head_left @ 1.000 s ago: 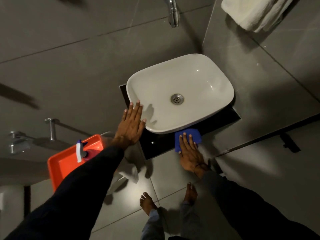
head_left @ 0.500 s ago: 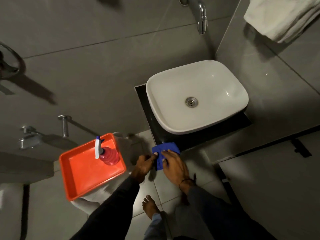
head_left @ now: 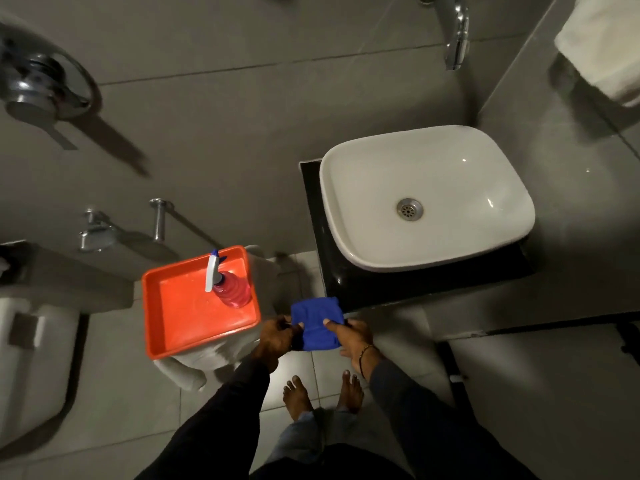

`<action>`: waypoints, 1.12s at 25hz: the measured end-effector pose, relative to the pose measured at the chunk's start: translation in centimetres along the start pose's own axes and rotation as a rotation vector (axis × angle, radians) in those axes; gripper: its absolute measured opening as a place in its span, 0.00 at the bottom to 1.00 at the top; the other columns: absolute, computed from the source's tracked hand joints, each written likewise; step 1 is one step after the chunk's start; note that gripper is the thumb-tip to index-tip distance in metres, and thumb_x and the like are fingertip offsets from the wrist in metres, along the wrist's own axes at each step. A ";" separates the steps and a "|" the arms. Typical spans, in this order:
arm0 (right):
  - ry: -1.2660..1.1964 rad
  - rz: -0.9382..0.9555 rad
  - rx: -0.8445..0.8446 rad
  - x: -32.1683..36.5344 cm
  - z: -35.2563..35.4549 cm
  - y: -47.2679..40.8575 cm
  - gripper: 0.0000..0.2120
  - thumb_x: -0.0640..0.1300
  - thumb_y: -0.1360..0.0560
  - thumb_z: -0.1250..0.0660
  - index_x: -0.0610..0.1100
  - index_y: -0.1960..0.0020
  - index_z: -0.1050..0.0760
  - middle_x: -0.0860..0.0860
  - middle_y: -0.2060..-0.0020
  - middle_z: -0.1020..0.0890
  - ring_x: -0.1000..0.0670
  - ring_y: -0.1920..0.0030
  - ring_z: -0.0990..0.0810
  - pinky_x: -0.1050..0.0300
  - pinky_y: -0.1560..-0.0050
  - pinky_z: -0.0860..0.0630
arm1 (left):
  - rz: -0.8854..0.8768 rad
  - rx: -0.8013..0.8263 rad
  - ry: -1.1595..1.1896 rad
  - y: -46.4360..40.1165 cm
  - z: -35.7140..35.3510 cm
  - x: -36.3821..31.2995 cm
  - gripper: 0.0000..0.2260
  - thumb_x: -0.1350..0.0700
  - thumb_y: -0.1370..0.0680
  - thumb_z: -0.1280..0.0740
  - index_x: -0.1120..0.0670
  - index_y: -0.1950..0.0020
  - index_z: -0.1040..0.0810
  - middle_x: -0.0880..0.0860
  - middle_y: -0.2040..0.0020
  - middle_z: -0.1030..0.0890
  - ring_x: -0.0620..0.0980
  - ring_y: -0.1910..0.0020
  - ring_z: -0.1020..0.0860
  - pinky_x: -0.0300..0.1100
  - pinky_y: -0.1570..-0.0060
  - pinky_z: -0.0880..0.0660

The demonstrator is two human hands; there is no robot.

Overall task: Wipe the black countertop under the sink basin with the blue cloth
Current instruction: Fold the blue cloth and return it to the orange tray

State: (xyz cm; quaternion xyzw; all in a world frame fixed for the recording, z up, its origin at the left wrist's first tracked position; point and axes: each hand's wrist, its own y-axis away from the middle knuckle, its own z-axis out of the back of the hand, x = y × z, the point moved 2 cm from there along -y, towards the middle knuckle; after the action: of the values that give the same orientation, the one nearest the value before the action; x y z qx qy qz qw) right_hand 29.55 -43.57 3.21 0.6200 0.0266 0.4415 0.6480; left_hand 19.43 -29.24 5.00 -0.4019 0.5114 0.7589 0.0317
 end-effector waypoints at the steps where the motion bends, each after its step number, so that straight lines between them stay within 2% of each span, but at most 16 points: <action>1: 0.023 0.013 0.033 0.2 -1.0 0.1 0.12 0.50 0.25 0.25 0.42 0.50 0.20 0.46 0.55 0.16 0.48 0.58 0.19 0.59 0.64 0.25 | 0.001 -0.022 -0.003 0.3 1.1 0.7 0.03 0.62 0.22 0.30 0.58 0.56 0.21 0.52 0.64 0.20 0.49 0.66 0.22 0.34 0.73 0.25; 3: 0.036 0.033 0.070 0.9 -1.9 0.0 0.13 0.48 0.26 0.25 0.40 0.47 0.18 0.45 0.52 0.14 0.46 0.54 0.15 0.56 0.59 0.19 | -0.002 -0.038 -0.006 0.5 2.3 1.2 0.07 0.63 0.23 0.29 0.58 0.60 0.22 0.52 0.66 0.22 0.47 0.67 0.26 0.35 0.72 0.28; 4: 0.076 0.051 0.111 1.1 -3.3 0.0 0.13 0.47 0.26 0.24 0.39 0.48 0.18 0.45 0.53 0.13 0.46 0.55 0.15 0.57 0.59 0.18 | 0.013 -0.082 0.020 1.0 4.0 1.9 0.06 0.64 0.23 0.29 0.59 0.60 0.22 0.53 0.66 0.23 0.48 0.67 0.27 0.36 0.69 0.29; 6: 0.184 0.092 0.170 1.6 -6.3 0.4 0.14 0.48 0.27 0.23 0.39 0.49 0.17 0.46 0.55 0.14 0.48 0.59 0.18 0.61 0.67 0.25 | 0.034 -0.160 0.064 1.5 7.1 3.0 0.04 0.63 0.24 0.28 0.63 0.54 0.19 0.55 0.62 0.21 0.49 0.65 0.26 0.38 0.67 0.30; 8: 0.241 0.120 0.202 1.9 -9.4 1.0 0.15 0.48 0.27 0.23 0.38 0.48 0.16 0.43 0.53 0.13 0.47 0.59 0.18 0.61 0.67 0.27 | 0.053 -0.222 0.087 1.7 10.1 4.2 0.07 0.62 0.25 0.27 0.64 0.49 0.16 0.55 0.60 0.19 0.49 0.65 0.24 0.35 0.70 0.28; 9: 0.261 0.125 0.209 2.0 -10.8 1.2 0.15 0.48 0.27 0.23 0.37 0.47 0.16 0.41 0.51 0.12 0.46 0.57 0.17 0.59 0.65 0.25 | 0.059 -0.245 0.104 1.7 11.4 4.5 0.06 0.63 0.25 0.26 0.63 0.50 0.16 0.55 0.60 0.17 0.49 0.65 0.23 0.35 0.70 0.27; 11: 0.260 0.139 0.228 2.4 -14.7 1.3 0.15 0.46 0.27 0.23 0.36 0.47 0.16 0.40 0.50 0.13 0.44 0.54 0.15 0.49 0.54 0.17 | 0.082 -0.282 0.160 1.0 15.1 4.8 0.02 0.65 0.26 0.26 0.61 0.55 0.16 0.53 0.62 0.16 0.51 0.62 0.21 0.38 0.67 0.24; 12: 0.263 0.148 0.224 2.5 -16.9 1.3 0.13 0.46 0.27 0.23 0.36 0.49 0.16 0.40 0.51 0.13 0.43 0.54 0.15 0.45 0.51 0.17 | 0.091 -0.293 0.160 0.3 17.1 4.9 0.02 0.65 0.27 0.25 0.60 0.58 0.16 0.54 0.63 0.16 0.52 0.61 0.21 0.38 0.68 0.24; 15: 0.278 0.127 0.174 3.3 -23.4 1.2 0.09 0.48 0.27 0.23 0.43 0.59 0.17 0.44 0.60 0.16 0.44 0.61 0.20 0.53 0.61 0.25 | 0.117 -0.333 -0.022 -2.9 23.4 4.7 0.03 0.60 0.28 0.24 0.56 0.60 0.16 0.55 0.61 0.16 0.52 0.59 0.20 0.39 0.63 0.21; 17: 0.256 0.082 0.110 4.1 -27.7 0.4 0.10 0.49 0.27 0.24 0.41 0.56 0.15 0.46 0.63 0.17 0.45 0.61 0.21 0.54 0.61 0.27 | 0.130 -0.321 -0.200 -6.1 27.6 4.5 0.06 0.55 0.28 0.23 0.57 0.55 0.14 0.55 0.57 0.14 0.54 0.55 0.17 0.44 0.51 0.18; 19: 0.223 0.044 0.073 4.9 -30.6 -0.9 0.11 0.48 0.27 0.24 0.40 0.56 0.16 0.45 0.63 0.19 0.45 0.61 0.21 0.53 0.62 0.26 | 0.100 -0.270 -0.371 -8.7 29.9 3.5 0.11 0.53 0.28 0.25 0.58 0.49 0.13 0.58 0.50 0.12 0.57 0.49 0.15 0.49 0.42 0.19; 21: 0.183 0.031 0.010 5.7 -33.0 -2.8 0.09 0.47 0.27 0.24 0.40 0.57 0.16 0.45 0.62 0.19 0.44 0.59 0.20 0.49 0.59 0.23 | 0.047 -0.218 -0.490 -11.6 31.2 2.6 0.14 0.52 0.26 0.27 0.57 0.44 0.14 0.60 0.46 0.13 0.60 0.45 0.15 0.53 0.40 0.20; 23: 0.181 0.015 -0.014 6.4 -34.3 -3.9 0.12 0.47 0.26 0.25 0.37 0.51 0.15 0.44 0.61 0.18 0.39 0.55 0.17 0.45 0.54 0.21 | 0.030 -0.186 -0.582 -13.2 31.6 2.1 0.15 0.51 0.24 0.30 0.57 0.41 0.16 0.61 0.44 0.14 0.62 0.44 0.16 0.54 0.40 0.20; 25: 0.202 -0.010 -0.025 6.4 -34.9 -5.1 0.13 0.47 0.24 0.28 0.38 0.46 0.16 0.42 0.59 0.16 0.39 0.54 0.15 0.48 0.56 0.23 | 0.039 -0.146 -0.680 -14.4 31.7 2.1 0.17 0.53 0.23 0.31 0.58 0.37 0.19 0.62 0.40 0.17 0.63 0.41 0.18 0.54 0.39 0.21; 28: 0.151 -0.042 -0.032 6.0 -34.9 -5.6 0.08 0.43 0.23 0.31 0.40 0.48 0.17 0.44 0.60 0.18 0.44 0.61 0.18 0.52 0.61 0.23 | 0.035 -0.029 -0.803 -14.7 31.4 2.8 0.20 0.55 0.22 0.32 0.60 0.32 0.24 0.63 0.35 0.20 0.64 0.37 0.21 0.55 0.36 0.24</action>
State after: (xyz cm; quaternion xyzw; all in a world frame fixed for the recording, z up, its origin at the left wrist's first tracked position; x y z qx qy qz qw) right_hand 15.86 -11.81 -6.34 0.5738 0.0814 0.4737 0.6631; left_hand 6.12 1.84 -3.00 -0.0650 0.4542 0.8633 0.2103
